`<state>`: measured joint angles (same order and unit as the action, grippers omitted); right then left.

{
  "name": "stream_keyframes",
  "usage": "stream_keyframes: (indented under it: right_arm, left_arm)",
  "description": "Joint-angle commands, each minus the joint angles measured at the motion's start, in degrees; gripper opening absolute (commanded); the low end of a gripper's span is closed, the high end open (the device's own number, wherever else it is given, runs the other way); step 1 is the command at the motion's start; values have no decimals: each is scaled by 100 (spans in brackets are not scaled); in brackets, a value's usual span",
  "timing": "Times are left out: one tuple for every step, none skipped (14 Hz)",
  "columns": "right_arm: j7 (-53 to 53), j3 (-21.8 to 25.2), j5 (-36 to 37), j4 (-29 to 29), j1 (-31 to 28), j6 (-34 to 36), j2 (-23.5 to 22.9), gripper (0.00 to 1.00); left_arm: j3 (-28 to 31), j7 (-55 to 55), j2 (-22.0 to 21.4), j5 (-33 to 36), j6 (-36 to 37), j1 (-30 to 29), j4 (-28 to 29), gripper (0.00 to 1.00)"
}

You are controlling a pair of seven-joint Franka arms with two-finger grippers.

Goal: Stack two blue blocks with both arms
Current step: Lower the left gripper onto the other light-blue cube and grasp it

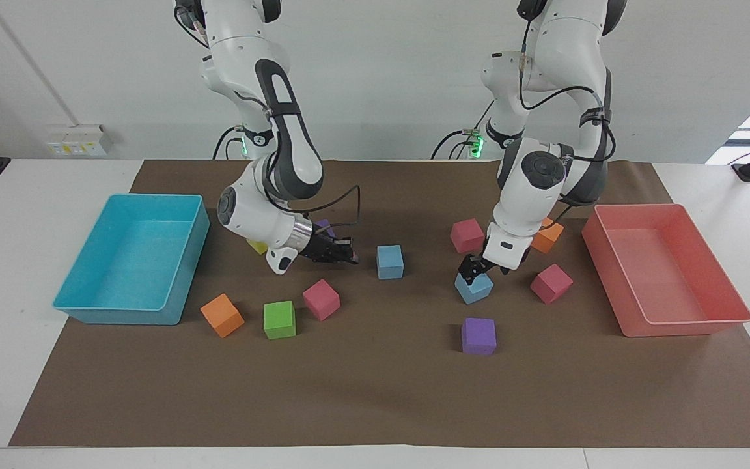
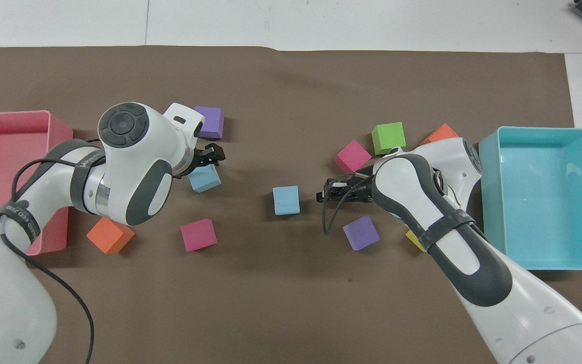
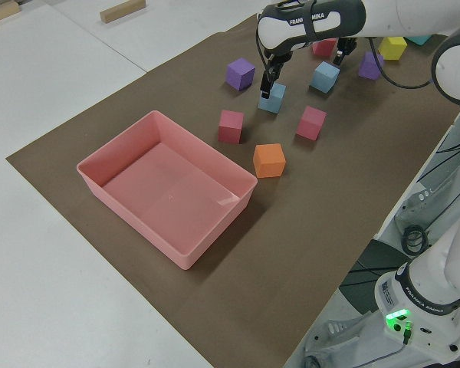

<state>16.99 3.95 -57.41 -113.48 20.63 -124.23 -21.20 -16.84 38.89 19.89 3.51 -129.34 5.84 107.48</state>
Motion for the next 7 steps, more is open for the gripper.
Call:
stream_keyframes:
  right_arm:
    - [200,-52,-236,-60,-15,-110,10,0]
    - [191,-52,-253,-60,-15,-101,19,0]
    - [182,-52,-271,-95,-15,-93,19,0]
    - [182,-52,-271,-113,-15,-93,37,0]
    - [182,-52,-280,-122,-24,-84,46,0]
    - [182,-52,-271,-139,-15,-93,46,0]
    - [173,-52,-280,-148,-15,-93,46,0]
  left_arm:
    - [49,154,-38,159,-486,75,360,100]
    - [49,154,-38,159,-557,66,378,100]
    - [49,154,-38,159,-557,66,387,100]
    - [49,146,-38,159,-566,66,396,100]
    - [49,137,-29,167,-566,75,396,100]
    - [49,137,32,307,-584,84,388,100]
    - [49,137,111,578,-593,93,387,100]
